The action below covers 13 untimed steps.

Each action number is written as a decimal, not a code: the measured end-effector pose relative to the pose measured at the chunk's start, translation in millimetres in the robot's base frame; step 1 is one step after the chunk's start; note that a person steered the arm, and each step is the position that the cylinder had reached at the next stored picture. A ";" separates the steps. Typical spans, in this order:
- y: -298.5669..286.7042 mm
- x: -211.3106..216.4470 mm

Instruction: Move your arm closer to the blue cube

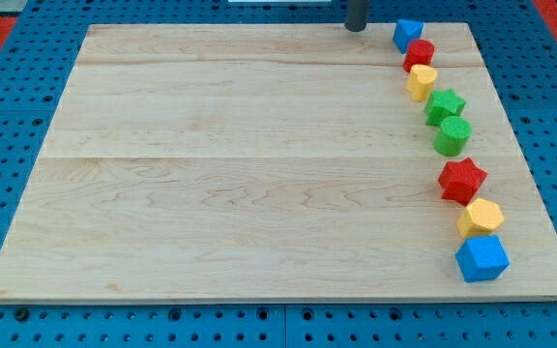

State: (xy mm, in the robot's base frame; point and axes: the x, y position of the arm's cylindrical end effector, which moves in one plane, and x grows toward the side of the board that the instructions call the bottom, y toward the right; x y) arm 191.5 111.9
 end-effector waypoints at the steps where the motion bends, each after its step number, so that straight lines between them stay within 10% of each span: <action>1: 14.7 0.6; 3: 1.7 1.3; 8: -27.6 420.1; 13: 33.6 427.4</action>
State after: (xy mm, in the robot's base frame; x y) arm 618.9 145.6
